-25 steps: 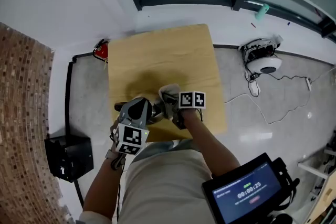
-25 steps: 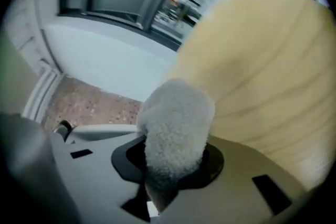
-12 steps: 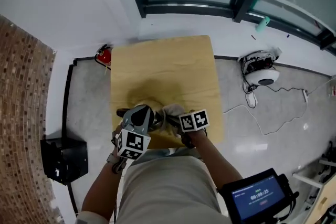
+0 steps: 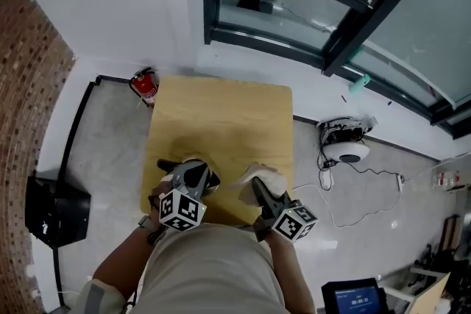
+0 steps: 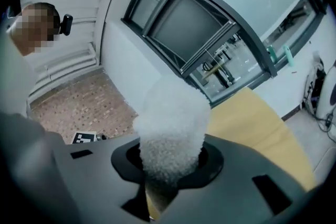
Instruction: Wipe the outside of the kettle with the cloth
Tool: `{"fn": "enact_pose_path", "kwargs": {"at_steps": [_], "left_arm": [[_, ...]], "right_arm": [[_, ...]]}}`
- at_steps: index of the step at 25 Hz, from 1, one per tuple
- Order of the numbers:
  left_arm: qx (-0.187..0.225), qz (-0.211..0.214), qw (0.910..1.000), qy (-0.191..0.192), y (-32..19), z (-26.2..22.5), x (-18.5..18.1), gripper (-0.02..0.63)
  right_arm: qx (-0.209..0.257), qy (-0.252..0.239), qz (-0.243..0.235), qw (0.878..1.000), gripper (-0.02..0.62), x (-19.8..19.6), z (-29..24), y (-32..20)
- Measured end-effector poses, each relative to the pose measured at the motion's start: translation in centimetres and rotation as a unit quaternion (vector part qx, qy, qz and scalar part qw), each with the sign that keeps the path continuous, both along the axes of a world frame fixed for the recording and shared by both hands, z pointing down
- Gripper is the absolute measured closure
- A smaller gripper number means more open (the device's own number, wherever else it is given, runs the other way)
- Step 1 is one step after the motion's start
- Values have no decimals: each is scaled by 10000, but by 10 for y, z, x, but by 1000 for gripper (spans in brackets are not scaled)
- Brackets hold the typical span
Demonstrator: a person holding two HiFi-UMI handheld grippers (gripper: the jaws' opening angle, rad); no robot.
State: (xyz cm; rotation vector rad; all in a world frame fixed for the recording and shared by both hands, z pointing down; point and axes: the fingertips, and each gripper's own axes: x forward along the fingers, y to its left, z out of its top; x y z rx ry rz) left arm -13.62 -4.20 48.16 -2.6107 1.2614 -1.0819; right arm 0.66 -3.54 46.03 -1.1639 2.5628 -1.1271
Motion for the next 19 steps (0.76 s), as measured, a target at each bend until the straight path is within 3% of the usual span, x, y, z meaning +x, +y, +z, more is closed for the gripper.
{"fn": "enact_pose_path", "kwargs": {"at_steps": [4, 12, 19], "left_arm": [[282, 95, 9995, -103, 5, 1, -2, 607], [6, 308, 9995, -105, 4, 1, 4, 608], [-102, 487, 9987, -95, -3, -1, -3, 609]], "right_arm": [[18, 334, 126, 9994, 489, 5, -1, -1], [-144, 996, 455, 9939, 491, 20, 12, -2], [-279, 862, 679, 9936, 489, 12, 18, 3]]}}
